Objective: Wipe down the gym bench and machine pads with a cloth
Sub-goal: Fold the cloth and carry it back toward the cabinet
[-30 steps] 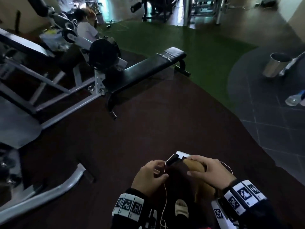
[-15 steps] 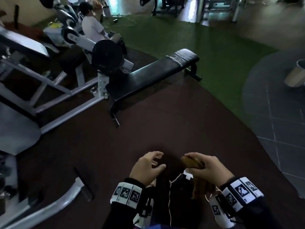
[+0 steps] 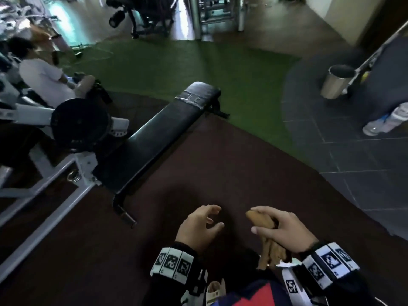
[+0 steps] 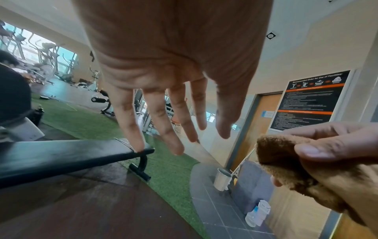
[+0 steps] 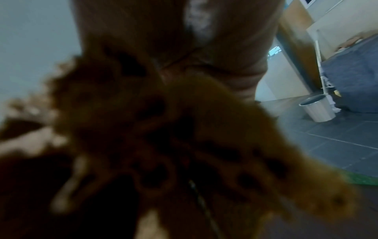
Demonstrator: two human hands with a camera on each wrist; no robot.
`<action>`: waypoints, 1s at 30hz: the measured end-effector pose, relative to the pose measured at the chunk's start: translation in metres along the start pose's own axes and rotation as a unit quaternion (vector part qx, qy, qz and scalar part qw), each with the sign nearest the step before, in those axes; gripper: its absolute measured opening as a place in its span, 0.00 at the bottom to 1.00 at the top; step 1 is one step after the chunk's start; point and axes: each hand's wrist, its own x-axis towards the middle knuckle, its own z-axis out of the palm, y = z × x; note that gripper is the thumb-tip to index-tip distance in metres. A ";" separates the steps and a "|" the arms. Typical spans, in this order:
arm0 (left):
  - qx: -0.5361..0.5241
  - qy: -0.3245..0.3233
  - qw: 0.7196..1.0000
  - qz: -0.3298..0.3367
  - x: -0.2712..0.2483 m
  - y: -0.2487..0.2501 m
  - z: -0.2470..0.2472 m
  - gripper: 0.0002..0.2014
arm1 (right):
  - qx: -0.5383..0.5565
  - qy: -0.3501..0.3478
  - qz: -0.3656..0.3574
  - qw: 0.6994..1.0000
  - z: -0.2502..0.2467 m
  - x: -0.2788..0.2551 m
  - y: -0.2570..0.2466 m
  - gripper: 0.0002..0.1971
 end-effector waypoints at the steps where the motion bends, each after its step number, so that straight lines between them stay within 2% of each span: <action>1: -0.002 -0.006 1.000 0.005 0.016 0.002 -0.002 0.18 | 0.009 0.008 0.008 1.000 -0.005 0.010 0.001 0.22; 8: 0.006 -0.052 0.998 0.033 0.147 0.035 -0.003 0.18 | 0.029 0.044 0.042 0.998 -0.064 0.101 0.015 0.21; 13: 0.020 -0.107 0.992 0.063 0.265 0.084 -0.001 0.17 | 0.027 0.081 0.054 0.995 -0.143 0.182 0.031 0.22; 19: -0.017 -0.116 0.989 0.090 0.387 0.147 0.005 0.15 | 0.004 0.100 0.077 0.992 -0.238 0.255 0.053 0.22; 26: -0.010 -0.156 0.980 0.121 0.513 0.197 0.014 0.16 | 0.014 0.132 0.112 0.985 -0.318 0.328 0.080 0.22; 30: 0.006 -0.171 0.975 0.143 0.603 0.232 0.016 0.16 | 0.016 0.163 0.125 0.979 -0.366 0.385 0.092 0.22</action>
